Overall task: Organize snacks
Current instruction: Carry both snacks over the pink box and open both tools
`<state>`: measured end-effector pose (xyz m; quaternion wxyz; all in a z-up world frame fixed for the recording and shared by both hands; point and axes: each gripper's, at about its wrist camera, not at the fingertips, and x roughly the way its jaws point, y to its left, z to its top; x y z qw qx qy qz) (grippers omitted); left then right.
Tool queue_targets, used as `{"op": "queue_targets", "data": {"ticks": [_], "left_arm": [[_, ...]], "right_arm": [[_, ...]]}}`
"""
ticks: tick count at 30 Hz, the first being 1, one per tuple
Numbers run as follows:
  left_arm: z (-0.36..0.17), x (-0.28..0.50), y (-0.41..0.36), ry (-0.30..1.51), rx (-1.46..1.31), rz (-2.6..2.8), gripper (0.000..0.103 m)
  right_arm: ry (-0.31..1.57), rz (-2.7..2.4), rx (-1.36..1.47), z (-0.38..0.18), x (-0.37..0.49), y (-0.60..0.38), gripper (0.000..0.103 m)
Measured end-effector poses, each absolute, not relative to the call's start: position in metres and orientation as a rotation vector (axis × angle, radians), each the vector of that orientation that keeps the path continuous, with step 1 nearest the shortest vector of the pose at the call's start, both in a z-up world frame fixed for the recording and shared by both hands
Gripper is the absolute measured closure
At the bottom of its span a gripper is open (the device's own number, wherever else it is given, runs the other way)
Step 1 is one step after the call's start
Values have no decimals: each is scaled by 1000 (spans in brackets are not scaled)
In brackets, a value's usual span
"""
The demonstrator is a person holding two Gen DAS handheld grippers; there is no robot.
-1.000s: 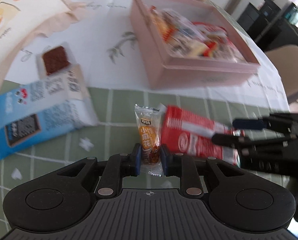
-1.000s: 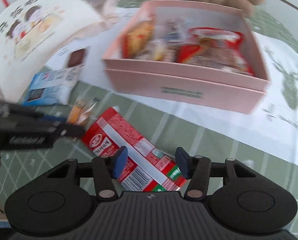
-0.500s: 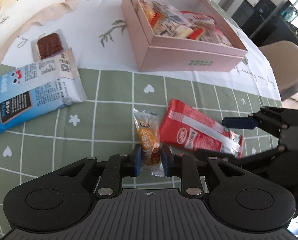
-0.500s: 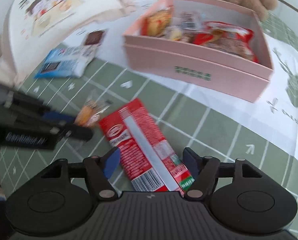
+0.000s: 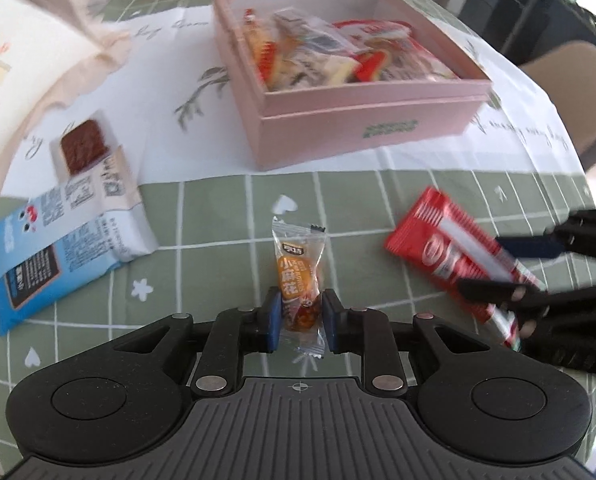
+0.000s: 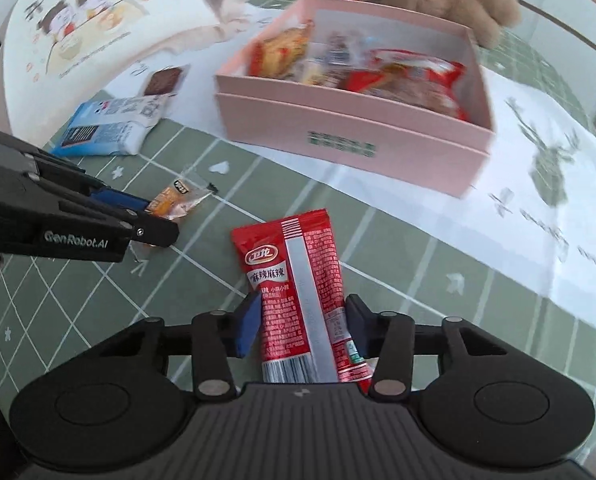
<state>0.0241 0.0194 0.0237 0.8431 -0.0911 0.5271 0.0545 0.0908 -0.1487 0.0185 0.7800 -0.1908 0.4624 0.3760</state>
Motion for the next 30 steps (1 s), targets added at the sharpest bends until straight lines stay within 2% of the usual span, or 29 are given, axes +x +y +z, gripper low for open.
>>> {"op": "queue_targets", "data": {"ticks": [7, 14, 16, 19, 20, 22, 26, 30], "left_arm": [[49, 23, 7, 1015, -246, 50, 80], [126, 63, 44, 813, -385, 8, 80], [138, 85, 59, 755, -436, -24, 77], [120, 132, 82, 807, -494, -30, 75], [106, 145, 90, 845, -510, -6, 75], [90, 151, 96, 863, -509, 33, 75], [81, 130, 110, 850, -516, 48, 75], [83, 87, 132, 836, -407, 200, 75]], "right_arm": [[954, 775, -271, 54, 107, -178, 61], [832, 767, -174, 115, 141, -168, 62], [791, 755, -164, 131, 158, -152, 62], [793, 736, -127, 137, 195, -126, 58], [815, 720, -111, 132, 212, -116, 53], [867, 673, -102, 120, 234, -103, 52], [905, 653, -130, 100, 236, -92, 52], [906, 659, -169, 94, 220, -80, 52]]}}
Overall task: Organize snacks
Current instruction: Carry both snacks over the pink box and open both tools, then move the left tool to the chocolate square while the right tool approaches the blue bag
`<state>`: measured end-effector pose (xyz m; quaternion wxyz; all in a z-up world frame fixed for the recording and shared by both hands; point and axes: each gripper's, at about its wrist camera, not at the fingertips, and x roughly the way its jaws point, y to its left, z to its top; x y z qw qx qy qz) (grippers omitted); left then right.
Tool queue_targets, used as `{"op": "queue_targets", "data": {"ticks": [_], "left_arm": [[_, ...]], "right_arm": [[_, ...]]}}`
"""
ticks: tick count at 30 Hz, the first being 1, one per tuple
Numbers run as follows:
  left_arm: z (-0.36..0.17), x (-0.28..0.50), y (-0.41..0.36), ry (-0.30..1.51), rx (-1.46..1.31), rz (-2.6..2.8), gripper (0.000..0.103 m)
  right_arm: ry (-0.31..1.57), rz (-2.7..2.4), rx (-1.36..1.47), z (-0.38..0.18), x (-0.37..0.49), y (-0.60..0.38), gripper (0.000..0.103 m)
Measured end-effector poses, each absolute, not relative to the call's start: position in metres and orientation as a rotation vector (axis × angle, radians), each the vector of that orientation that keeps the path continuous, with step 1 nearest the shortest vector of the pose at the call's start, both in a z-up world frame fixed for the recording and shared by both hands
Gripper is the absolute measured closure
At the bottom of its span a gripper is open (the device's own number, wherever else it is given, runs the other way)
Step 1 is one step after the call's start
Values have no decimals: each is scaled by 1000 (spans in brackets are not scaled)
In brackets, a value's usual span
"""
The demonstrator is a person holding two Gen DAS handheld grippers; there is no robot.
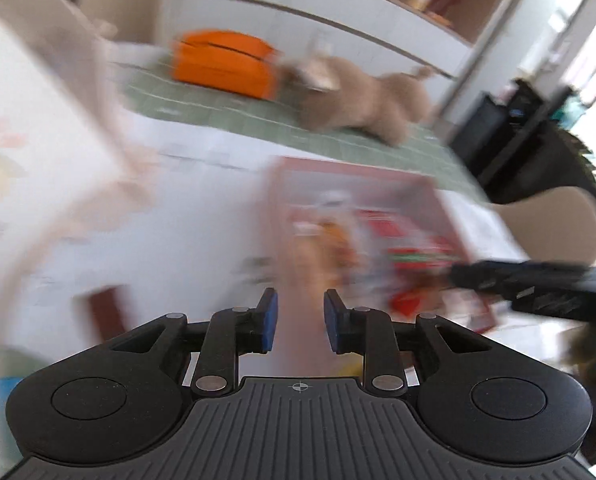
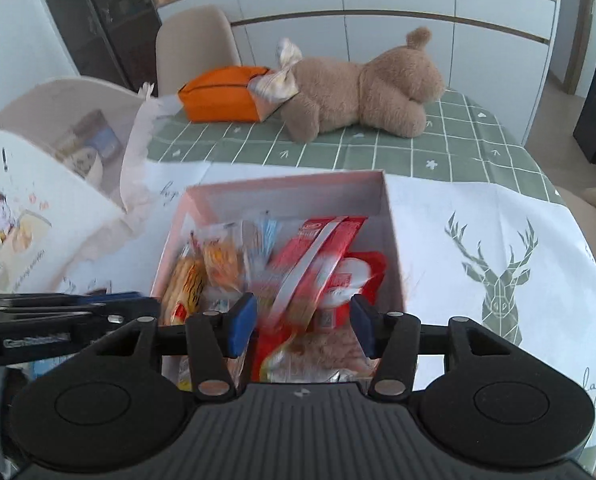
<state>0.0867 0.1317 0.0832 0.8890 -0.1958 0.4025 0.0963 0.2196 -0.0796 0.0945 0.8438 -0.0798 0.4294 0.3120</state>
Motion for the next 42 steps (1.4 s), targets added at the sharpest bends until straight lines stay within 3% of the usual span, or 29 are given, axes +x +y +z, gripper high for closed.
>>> {"op": "queue_targets", "data": {"ticks": [12, 18, 32, 39, 42], "left_arm": [[26, -13, 231, 893, -470, 552, 75], [20, -23, 220, 898, -537, 423, 75], [24, -14, 156, 1023, -595, 228, 74], [38, -2, 169, 983, -594, 258, 74], [48, 12, 193, 909, -602, 320, 74]], "right_arm": [[919, 855, -262, 85, 149, 59, 51], [1015, 880, -301, 52, 124, 108, 51], [1014, 784, -339, 42, 85, 18, 51], [1065, 689, -270, 18, 91, -22, 50], [1058, 665, -269, 14, 87, -30, 45]]}}
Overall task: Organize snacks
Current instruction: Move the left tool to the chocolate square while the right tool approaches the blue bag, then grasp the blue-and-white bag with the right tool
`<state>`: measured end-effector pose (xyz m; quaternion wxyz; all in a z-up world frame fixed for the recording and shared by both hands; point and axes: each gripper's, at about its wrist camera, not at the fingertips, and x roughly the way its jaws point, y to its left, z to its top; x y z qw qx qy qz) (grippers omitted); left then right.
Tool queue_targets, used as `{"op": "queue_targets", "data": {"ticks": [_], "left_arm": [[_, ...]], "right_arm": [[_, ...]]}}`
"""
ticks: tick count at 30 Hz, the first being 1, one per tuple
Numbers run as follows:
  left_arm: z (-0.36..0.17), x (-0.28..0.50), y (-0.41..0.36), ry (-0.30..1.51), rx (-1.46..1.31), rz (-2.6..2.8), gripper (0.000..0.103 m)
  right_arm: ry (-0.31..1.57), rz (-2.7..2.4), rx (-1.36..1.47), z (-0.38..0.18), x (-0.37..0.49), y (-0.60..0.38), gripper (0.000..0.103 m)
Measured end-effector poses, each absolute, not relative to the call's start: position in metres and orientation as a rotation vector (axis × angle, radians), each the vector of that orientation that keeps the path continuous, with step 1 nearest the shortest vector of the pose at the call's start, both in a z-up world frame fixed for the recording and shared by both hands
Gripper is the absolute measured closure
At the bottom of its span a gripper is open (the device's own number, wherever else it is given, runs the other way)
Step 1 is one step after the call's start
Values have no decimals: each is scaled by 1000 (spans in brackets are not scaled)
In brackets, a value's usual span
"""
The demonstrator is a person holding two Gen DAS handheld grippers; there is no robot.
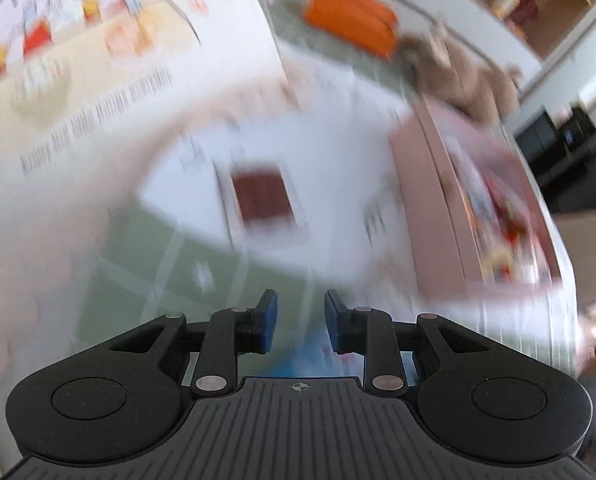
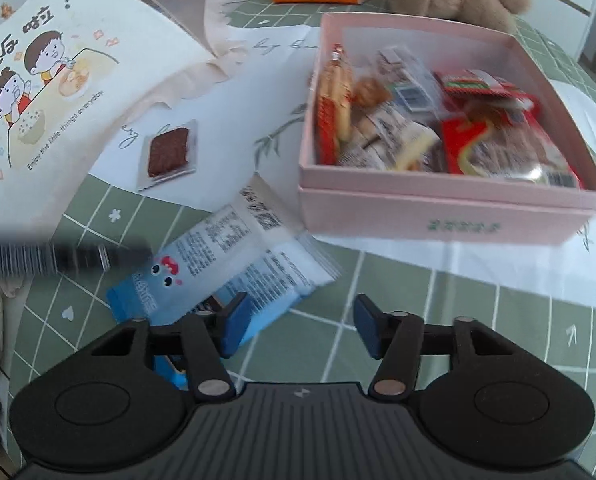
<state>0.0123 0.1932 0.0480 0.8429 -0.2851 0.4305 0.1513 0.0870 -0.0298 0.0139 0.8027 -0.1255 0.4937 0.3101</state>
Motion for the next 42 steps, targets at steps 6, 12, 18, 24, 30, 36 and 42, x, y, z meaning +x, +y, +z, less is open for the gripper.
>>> {"op": "queue_targets", "data": {"ticks": [6, 12, 18, 24, 30, 36, 42], "left_arm": [[28, 73, 231, 962, -558, 419, 75], [31, 93, 219, 983, -386, 444, 75], [29, 85, 216, 995, -321, 355, 73], [29, 65, 223, 995, -357, 308, 69], [30, 67, 203, 1012, -325, 269, 70], [30, 42, 167, 1029, -293, 190, 69], [30, 11, 138, 1045, -307, 121, 73]], "right_arm": [[1046, 612, -325, 8, 75, -41, 45], [964, 607, -347, 22, 80, -34, 45], [933, 632, -319, 30, 113, -9, 44], [904, 658, -297, 33, 124, 13, 44], [965, 695, -299, 23, 91, 16, 39], [920, 671, -380, 9, 72, -22, 28], [878, 500, -466, 13, 92, -60, 28]]}}
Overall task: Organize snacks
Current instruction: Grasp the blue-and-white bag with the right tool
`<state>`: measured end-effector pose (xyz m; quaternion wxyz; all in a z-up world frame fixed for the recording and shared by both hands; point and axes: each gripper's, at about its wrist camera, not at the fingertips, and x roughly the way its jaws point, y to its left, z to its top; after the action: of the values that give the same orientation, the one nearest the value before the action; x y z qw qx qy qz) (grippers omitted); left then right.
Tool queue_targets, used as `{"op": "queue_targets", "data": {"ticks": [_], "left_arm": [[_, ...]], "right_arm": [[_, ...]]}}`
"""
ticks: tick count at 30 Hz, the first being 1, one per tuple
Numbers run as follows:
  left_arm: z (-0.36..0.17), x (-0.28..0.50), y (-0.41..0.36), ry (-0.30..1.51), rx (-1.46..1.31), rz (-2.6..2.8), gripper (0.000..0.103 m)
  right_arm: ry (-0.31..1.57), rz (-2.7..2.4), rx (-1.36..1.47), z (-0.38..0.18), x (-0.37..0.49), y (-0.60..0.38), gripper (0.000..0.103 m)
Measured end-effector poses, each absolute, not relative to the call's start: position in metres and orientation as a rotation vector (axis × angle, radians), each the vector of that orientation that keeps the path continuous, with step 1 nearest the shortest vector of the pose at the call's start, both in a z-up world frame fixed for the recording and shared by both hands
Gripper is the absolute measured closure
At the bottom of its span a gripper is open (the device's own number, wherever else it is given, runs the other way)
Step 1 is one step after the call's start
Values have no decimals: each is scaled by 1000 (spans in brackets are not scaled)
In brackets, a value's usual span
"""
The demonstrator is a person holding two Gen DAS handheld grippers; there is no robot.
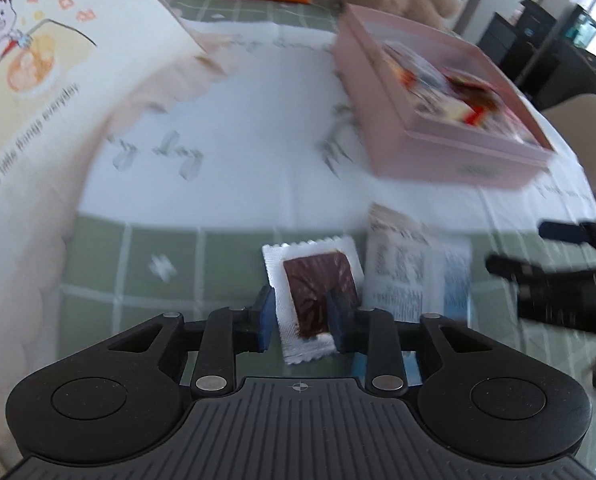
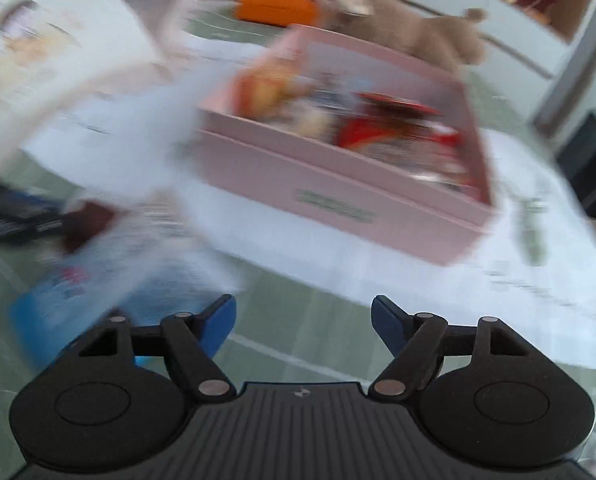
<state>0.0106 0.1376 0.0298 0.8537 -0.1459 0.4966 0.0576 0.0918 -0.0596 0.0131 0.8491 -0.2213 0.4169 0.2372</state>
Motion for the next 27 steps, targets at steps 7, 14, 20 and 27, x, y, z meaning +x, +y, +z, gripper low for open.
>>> {"op": "queue_targets", "data": {"ticks": [7, 14, 20, 27], "left_arm": [[27, -12, 127, 1051, -363, 78, 77], [27, -24, 135, 1060, -390, 128, 83], [27, -30, 138, 1062, -386, 136, 83], [28, -28, 138, 1074, -383, 135, 83]], "right_arm": [[1030, 702, -312, 26, 61, -67, 27], [1005, 621, -361, 20, 50, -59, 27], [1015, 608, -314, 16, 51, -29, 26], [1035, 586, -332, 3, 55, -11, 17]]}}
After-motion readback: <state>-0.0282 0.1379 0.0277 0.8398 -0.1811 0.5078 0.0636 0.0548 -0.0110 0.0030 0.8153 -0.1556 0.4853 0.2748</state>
